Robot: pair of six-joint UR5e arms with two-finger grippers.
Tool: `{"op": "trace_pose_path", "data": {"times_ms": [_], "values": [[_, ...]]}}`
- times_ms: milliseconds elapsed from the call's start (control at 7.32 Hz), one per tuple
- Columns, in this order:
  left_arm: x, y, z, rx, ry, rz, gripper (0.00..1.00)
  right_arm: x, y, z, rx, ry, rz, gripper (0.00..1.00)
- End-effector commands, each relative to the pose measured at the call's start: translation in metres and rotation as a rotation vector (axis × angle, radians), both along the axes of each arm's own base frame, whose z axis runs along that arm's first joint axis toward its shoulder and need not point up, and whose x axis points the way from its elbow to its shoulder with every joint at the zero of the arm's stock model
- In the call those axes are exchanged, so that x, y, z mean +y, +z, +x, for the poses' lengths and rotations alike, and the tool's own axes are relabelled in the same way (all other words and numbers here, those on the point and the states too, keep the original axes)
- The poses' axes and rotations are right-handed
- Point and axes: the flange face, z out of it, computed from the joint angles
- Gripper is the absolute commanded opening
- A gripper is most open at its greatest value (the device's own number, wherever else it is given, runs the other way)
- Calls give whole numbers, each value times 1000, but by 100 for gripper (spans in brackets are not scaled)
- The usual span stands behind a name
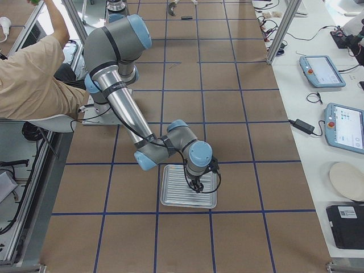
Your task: Place bearing gear from tray to pile
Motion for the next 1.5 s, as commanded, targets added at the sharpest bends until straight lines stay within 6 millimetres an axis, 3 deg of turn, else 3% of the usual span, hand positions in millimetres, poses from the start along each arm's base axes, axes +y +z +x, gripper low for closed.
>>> {"op": "trace_pose_path", "data": {"times_ms": [0, 956, 1230, 1366], "values": [[-1, 1, 1, 0, 2, -5, 100, -4, -25, -5, -12, 178, -2, 100], [-4, -2, 2, -1, 3, -31, 100, 5, -37, 4, -26, 217, 20, 100], [1, 9, 1, -5, 8, -54, 100, 5, -37, 4, -24, 215, 20, 81], [5, 16, 1, -4, 8, -66, 100, 4, -40, 4, -29, 215, 21, 81]]}}
